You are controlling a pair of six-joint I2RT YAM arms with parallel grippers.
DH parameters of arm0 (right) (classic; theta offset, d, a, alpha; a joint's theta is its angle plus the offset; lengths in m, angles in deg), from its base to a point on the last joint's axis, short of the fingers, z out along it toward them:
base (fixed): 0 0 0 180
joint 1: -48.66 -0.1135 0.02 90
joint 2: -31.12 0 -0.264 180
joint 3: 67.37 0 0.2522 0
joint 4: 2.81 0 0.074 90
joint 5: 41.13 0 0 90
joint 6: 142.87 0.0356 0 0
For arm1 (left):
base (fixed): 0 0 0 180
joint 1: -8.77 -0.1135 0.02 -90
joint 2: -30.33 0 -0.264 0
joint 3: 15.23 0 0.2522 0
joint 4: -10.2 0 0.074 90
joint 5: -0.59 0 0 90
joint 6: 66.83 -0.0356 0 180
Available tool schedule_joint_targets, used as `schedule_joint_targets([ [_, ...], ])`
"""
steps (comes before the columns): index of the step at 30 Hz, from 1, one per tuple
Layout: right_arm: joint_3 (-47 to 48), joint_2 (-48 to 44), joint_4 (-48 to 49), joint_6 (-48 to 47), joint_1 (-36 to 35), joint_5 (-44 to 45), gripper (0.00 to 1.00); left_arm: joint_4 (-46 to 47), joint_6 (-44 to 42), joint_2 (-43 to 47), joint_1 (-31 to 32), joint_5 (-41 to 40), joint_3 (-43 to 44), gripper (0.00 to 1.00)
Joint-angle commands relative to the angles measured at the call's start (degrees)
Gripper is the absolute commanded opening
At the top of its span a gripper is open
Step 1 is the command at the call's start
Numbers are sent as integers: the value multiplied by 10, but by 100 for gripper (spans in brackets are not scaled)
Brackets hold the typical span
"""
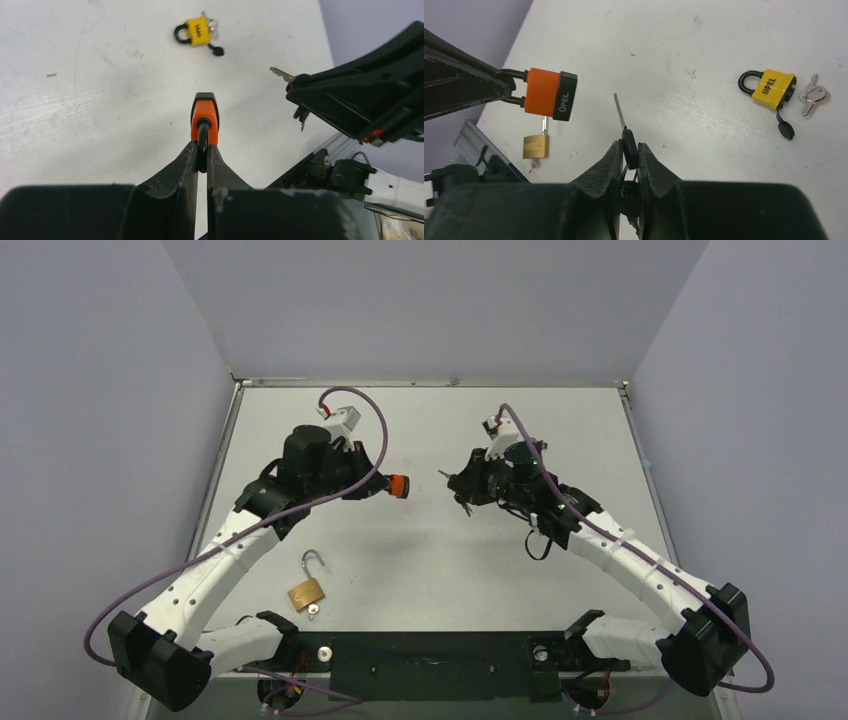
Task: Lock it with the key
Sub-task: Place the lock at the center of the board.
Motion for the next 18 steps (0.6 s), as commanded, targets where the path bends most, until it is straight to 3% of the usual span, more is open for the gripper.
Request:
schedule_joint_targets([
  [1,34,57,-12,-10,-47,128,0,48,31,-39,23,-84,-12,0],
  [8,39,182,34,23,-71,141,0,12,27,-181,95,-213,20,0],
  [18,59,298,84,66,-83,124,0,1,27,-292,120,-258,53,0],
])
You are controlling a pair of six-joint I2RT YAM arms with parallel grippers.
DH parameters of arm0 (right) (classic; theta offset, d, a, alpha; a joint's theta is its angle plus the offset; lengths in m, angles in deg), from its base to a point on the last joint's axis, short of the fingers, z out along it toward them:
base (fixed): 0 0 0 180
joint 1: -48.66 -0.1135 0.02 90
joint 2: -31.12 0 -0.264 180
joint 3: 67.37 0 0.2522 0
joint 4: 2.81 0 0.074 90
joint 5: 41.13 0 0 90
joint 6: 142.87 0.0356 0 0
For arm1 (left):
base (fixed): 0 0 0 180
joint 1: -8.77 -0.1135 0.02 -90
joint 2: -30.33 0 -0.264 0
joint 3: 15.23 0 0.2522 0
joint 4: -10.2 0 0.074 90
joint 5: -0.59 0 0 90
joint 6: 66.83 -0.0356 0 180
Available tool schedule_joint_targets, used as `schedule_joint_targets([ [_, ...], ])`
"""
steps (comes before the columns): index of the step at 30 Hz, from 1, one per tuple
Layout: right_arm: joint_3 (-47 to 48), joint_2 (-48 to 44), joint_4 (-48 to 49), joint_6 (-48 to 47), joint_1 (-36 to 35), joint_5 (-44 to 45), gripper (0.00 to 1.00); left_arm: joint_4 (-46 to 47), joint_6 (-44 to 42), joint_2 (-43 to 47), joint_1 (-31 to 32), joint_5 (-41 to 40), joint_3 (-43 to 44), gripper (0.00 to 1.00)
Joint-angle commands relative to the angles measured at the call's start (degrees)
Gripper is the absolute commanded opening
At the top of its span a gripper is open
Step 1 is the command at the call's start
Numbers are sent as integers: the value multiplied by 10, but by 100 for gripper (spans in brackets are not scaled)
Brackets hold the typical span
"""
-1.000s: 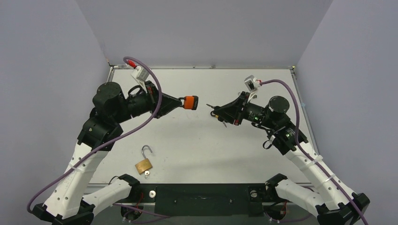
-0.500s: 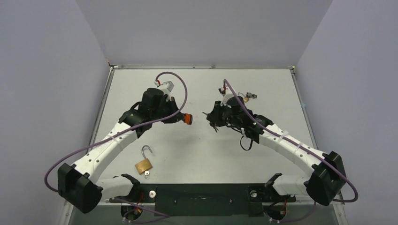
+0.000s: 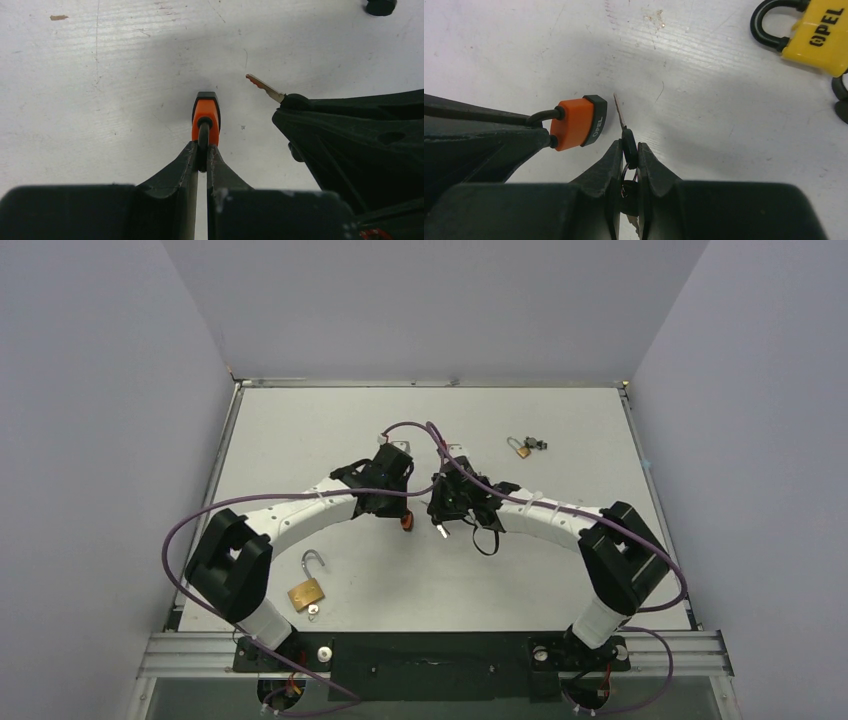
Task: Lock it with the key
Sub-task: Place the lock at the center of the board, then place the key at the center of the board.
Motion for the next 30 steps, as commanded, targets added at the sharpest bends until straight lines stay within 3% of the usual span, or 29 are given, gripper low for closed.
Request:
schedule_joint_targets([
  [1,28,21,57,28,-7,3,0,9,1,-14,8,-46,49,0],
  [10,18,55,100,58,-8,-6,0,1,-6,-28,11,-51,49,3],
  [17,30,70,109,64,-8,-13,0,2,-7,-30,11,-39,54,17],
  [24,44,82,110,73,-7,-21,0,2,-6,-18,10,-32,59,41],
  [26,45,82,110,73,-7,-21,7,1,-5,-8,10,-32,60,47],
  [28,45,80,111,74,-7,-21,24,3,-5,6,11,-34,57,52],
  [30,46,78,111,75,-8,-22,34,10,-4,28,9,-48,49,57],
])
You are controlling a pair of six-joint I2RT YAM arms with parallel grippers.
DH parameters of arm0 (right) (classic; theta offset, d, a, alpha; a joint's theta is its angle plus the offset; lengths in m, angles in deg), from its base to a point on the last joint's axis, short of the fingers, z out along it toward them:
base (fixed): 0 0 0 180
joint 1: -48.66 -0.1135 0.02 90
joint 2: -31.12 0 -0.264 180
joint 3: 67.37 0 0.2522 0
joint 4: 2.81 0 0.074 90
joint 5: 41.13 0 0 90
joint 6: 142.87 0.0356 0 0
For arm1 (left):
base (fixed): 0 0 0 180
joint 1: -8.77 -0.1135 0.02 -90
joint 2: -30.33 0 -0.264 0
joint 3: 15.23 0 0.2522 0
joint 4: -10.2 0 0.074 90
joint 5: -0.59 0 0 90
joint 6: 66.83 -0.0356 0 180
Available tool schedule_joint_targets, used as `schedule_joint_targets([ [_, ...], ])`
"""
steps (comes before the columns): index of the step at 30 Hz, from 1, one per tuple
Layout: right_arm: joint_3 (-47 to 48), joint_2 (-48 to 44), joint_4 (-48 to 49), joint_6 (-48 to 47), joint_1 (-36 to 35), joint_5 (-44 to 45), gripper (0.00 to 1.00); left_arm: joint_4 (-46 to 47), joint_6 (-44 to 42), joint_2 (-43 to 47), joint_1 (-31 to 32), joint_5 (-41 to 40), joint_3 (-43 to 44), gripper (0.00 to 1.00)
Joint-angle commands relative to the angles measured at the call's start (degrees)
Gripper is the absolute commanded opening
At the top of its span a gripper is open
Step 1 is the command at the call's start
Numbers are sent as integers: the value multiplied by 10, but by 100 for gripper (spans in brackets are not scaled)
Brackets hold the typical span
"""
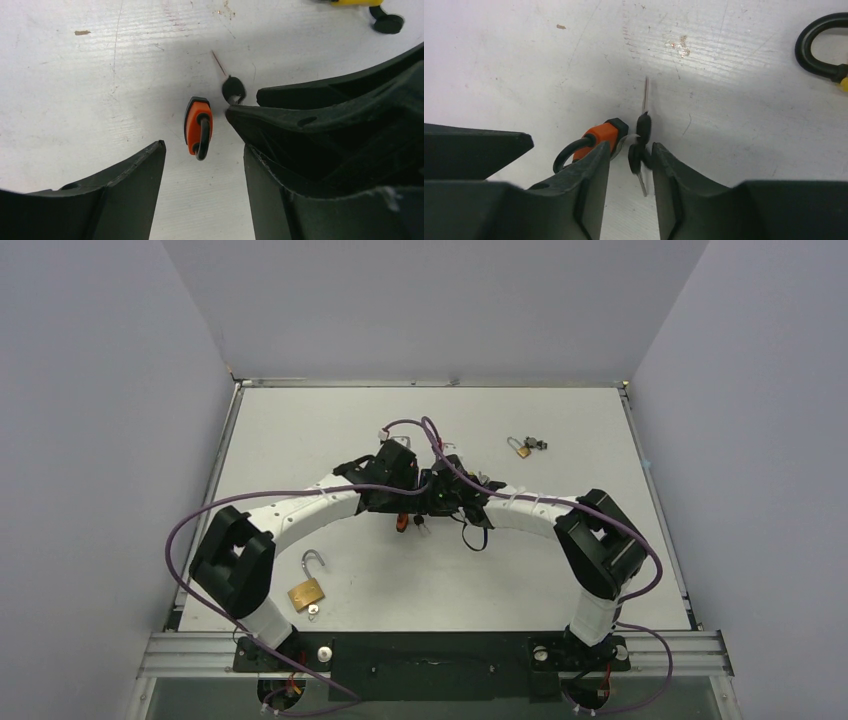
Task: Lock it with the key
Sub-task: Place the key at the center of the board.
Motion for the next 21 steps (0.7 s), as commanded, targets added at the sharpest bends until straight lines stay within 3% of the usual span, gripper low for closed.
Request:
schedule_joint_targets([
  [1,23,-6,27,5,-5,-2,37,23,-1,73,-1,-18,14,58],
  [5,19,-14,29,6,-5,-4,51,25,11,118,-16,-49,-11,58],
  [9,10,-31,31,4,-5,1,57,11,30,164,-31,-88,-34,58],
  [21,-43,-133,26,5,5,38,60,-86,162,334,-114,-200,-161,58],
])
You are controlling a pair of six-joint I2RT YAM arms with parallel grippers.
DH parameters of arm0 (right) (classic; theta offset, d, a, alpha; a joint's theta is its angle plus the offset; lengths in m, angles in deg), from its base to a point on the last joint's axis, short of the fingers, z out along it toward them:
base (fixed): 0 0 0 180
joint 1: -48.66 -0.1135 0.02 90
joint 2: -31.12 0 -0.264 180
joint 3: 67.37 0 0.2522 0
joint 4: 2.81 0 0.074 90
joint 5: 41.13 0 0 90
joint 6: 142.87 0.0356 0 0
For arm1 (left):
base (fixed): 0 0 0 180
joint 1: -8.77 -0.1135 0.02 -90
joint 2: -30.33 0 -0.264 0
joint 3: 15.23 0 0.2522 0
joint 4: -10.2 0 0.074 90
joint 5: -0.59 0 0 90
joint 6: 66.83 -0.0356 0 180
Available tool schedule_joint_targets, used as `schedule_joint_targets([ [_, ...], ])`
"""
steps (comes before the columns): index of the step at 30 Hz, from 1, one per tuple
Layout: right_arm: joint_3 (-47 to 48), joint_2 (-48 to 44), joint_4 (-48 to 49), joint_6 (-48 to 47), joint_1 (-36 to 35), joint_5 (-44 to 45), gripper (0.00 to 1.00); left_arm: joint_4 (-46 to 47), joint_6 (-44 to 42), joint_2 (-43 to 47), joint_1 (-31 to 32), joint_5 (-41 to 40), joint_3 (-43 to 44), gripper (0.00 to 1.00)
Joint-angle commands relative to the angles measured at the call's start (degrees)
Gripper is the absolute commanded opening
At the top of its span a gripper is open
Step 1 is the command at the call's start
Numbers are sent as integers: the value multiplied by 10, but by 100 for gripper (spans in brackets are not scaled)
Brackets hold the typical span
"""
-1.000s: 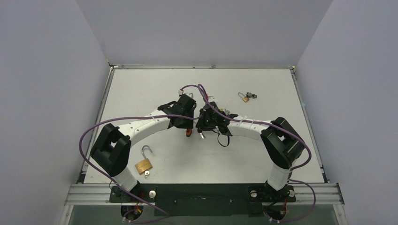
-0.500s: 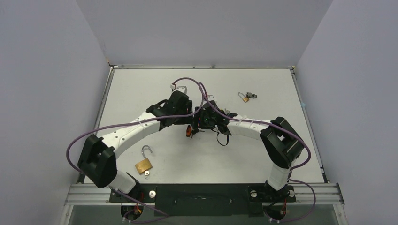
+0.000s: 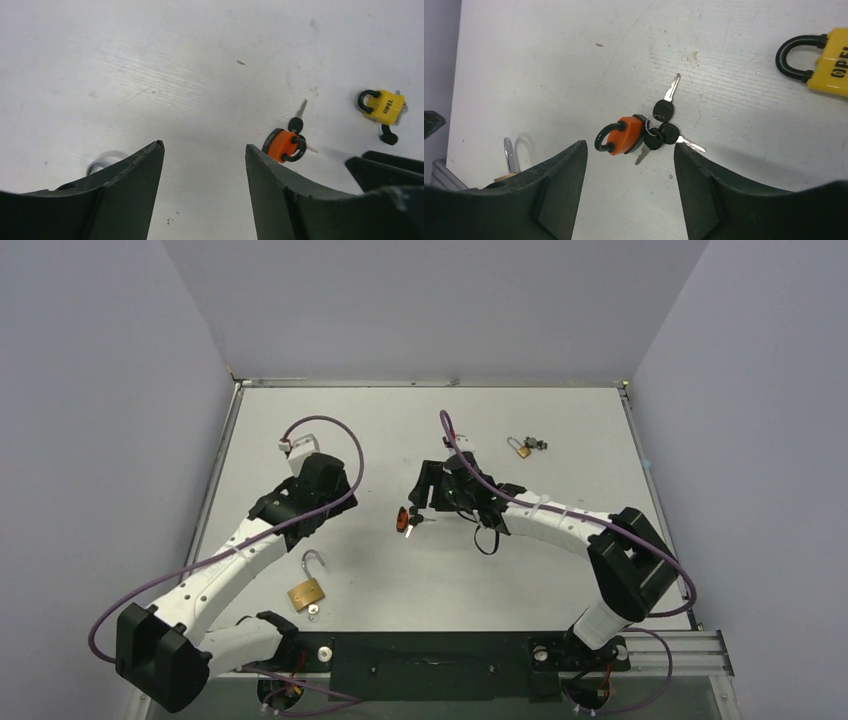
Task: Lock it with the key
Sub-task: Place the key at the center of the board, then pick up the lock from the center of the board.
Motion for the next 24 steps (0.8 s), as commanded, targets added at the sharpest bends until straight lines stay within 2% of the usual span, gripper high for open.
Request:
schedule_joint_targets([
  [1,-19,-65,15,3,6,30,60,-51,74,71,-28,-60,-33,58],
  [4,-24,-92,-5,-1,8,40,60,-62,107,102,-47,-69,-70,58],
  [11,-26,-150,-44,-11,9,61,60,-62,159,147,-76,-30,-154,58],
  [24,-16,-186,-63,-12,10,49,60,0,217,145,-140,79,-241,57],
])
